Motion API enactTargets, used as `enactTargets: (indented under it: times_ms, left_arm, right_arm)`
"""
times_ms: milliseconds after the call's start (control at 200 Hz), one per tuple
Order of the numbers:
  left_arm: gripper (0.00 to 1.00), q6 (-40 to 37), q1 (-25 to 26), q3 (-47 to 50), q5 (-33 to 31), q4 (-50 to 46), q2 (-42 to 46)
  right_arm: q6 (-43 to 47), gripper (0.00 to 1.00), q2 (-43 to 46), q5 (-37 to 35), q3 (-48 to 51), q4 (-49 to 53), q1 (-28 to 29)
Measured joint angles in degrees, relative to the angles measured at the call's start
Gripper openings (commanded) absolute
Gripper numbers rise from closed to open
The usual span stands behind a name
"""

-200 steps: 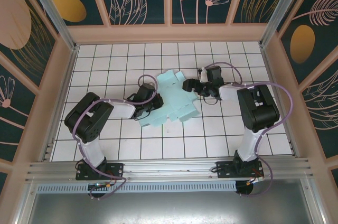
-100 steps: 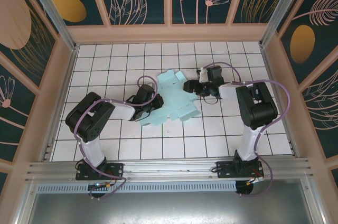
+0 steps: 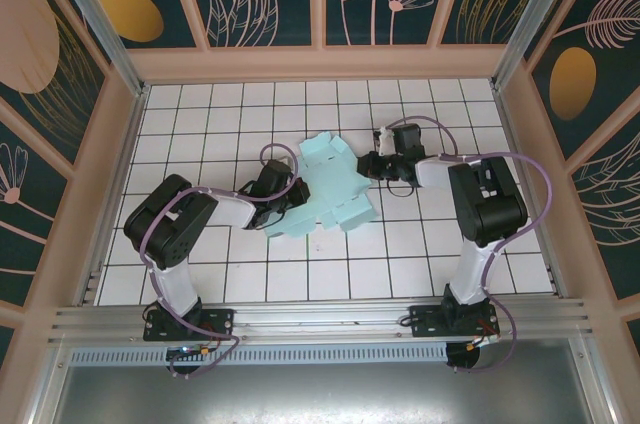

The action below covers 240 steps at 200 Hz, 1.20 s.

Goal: Fold the paper box

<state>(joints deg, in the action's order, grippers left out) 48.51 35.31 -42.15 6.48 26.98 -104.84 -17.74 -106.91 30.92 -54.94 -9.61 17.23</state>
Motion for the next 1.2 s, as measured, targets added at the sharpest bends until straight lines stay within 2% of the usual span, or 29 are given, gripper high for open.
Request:
enactTargets:
  times_ms: [125, 175, 551, 806, 996, 1201]
  left_arm:
    - [0.2, 0.0, 0.0, 0.0, 0.6, -0.3, 0.7]
    - [0.22, 0.3, 0.0, 0.0, 0.7, -1.0, 1.5]
    - [0.5, -0.3, 0.0, -2.1, -1.0, -11.2, 11.3]
    - [0.79, -0.6, 0.0, -2.6, -2.8, -14.2, 12.9]
    - [0.83, -0.7, 0.0, -2.6, -4.0, -15.1, 13.4]
    - [0.84, -1.6, 0.0, -3.0, -4.5, -15.3, 15.4]
  right_arm:
    - [2.1, 0.07, 0.7, -4.8, 0.0, 2.0, 1.6]
    - [2.9, 0.08, 1.2, -7.4, -0.2, 2.7, 2.5]
    - [8.4, 0.08, 2.7, -33.9, -3.0, 8.2, 9.9]
    - [10.2, 0.08, 2.7, -48.9, -4.2, 11.8, 15.2]
    - [11.5, 0.08, 2.9, -49.8, -4.0, 11.9, 15.2]
    - [11.4, 0.09, 7.8, -39.0, 1.6, 6.6, 11.6]
